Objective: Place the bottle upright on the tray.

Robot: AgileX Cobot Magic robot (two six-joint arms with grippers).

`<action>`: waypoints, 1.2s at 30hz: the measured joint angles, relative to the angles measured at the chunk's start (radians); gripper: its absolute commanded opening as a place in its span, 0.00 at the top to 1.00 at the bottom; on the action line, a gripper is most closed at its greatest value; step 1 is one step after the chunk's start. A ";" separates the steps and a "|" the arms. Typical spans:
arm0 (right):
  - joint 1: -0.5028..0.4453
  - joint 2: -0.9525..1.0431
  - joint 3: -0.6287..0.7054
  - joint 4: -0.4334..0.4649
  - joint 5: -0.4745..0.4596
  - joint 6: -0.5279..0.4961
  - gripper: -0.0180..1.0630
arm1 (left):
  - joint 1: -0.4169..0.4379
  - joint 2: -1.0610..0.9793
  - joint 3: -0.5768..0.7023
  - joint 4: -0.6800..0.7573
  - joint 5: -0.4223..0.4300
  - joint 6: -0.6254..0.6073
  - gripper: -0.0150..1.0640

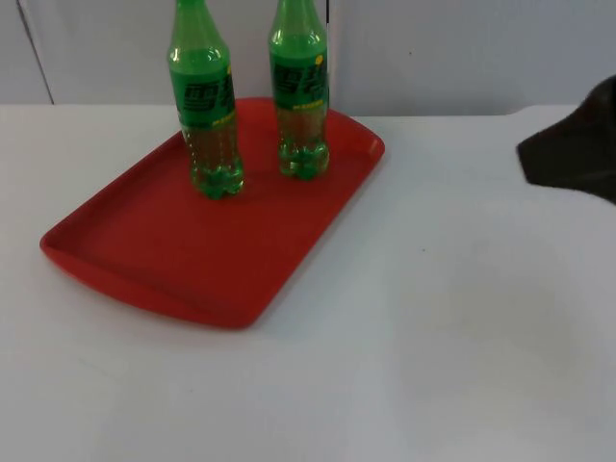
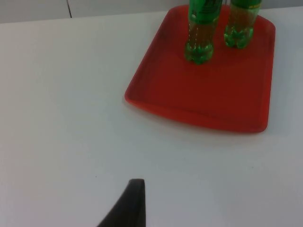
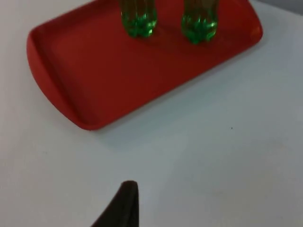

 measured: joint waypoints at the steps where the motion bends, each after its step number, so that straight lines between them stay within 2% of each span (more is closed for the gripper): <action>1: 0.000 -0.049 0.016 0.000 0.007 0.000 0.01 | 0.000 0.000 0.000 0.000 0.000 0.000 0.01; 9: 0.000 -0.245 0.073 0.000 0.042 0.000 0.01 | 0.000 0.000 0.000 0.000 0.000 0.000 0.01; 15: 0.000 -0.407 0.112 0.015 0.103 -0.008 0.01 | 0.000 0.000 0.000 0.000 0.000 0.000 0.01; 20: 0.000 -0.526 0.113 0.098 0.184 -0.110 0.01 | 0.000 0.000 0.000 0.000 0.000 0.000 0.01; 25: 0.000 -0.665 0.113 0.308 0.300 -0.353 0.01 | 0.000 0.000 0.000 0.000 0.000 0.000 0.01; 26: 0.000 -0.665 0.113 0.308 0.300 -0.353 0.01 | 0.000 0.000 0.000 0.000 0.000 0.000 0.01; 30: 0.000 -0.765 0.113 0.384 0.396 -0.438 0.01 | 0.000 0.000 0.000 0.000 0.000 0.000 0.01; 31: 0.000 -0.765 0.113 0.384 0.396 -0.438 0.01 | 0.000 0.000 0.000 0.000 0.000 0.000 0.01; 34: 0.000 -0.852 0.113 0.389 0.493 -0.451 0.01 | 0.000 0.000 0.000 0.000 0.000 0.000 0.01; 36: 0.000 -0.879 0.113 0.392 0.517 -0.453 0.01 | 0.000 0.000 0.000 0.000 0.000 0.000 0.01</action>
